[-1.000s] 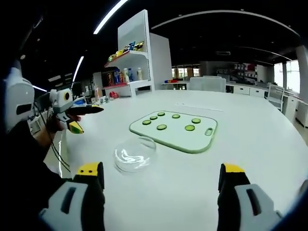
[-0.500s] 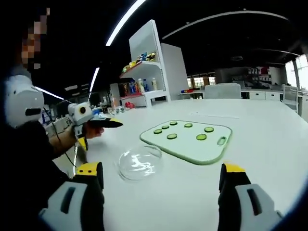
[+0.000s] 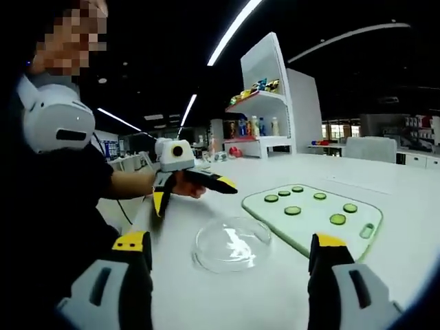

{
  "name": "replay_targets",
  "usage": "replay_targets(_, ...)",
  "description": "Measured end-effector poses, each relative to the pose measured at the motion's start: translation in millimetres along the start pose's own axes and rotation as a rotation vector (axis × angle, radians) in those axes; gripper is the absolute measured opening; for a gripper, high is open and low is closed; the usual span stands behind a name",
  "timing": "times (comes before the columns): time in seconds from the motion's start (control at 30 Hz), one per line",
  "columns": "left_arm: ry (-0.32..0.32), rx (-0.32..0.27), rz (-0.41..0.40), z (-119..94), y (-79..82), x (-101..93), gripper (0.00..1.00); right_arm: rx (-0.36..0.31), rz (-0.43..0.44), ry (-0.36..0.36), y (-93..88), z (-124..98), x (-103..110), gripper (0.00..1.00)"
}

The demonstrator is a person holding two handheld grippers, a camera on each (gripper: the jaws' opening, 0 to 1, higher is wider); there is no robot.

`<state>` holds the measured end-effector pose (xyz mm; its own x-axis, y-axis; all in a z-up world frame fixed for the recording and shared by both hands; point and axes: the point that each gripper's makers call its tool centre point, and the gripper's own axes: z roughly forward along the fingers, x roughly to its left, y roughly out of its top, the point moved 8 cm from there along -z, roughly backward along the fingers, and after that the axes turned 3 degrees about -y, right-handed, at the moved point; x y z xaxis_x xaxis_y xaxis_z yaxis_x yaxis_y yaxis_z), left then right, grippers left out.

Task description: Open the petri dish lid, add cucumber slices into the petri dish, and close the lid

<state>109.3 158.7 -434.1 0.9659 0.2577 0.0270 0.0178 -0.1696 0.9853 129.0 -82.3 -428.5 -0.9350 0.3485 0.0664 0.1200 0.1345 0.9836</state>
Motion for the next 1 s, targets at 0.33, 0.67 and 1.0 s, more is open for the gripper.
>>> replay_targets(0.33, -0.036, 0.004, -0.010, 19.5, -3.3, 8.8, 0.73, 0.097, -0.064, 0.079, -15.5, 25.0, -1.2, 0.85)
replay_targets(0.67, -0.047, 0.039, 0.011, 33.1, -12.7, 13.3, 0.66, 0.160, -0.152, 0.101, -22.1, 36.8, 1.5, 0.74)
replay_targets(1.0, -0.060, 0.096, 0.051, 41.6, -16.2, 11.7, 0.64, 0.164, -0.133, 0.108, -24.7, 43.6, 2.9, 0.66)
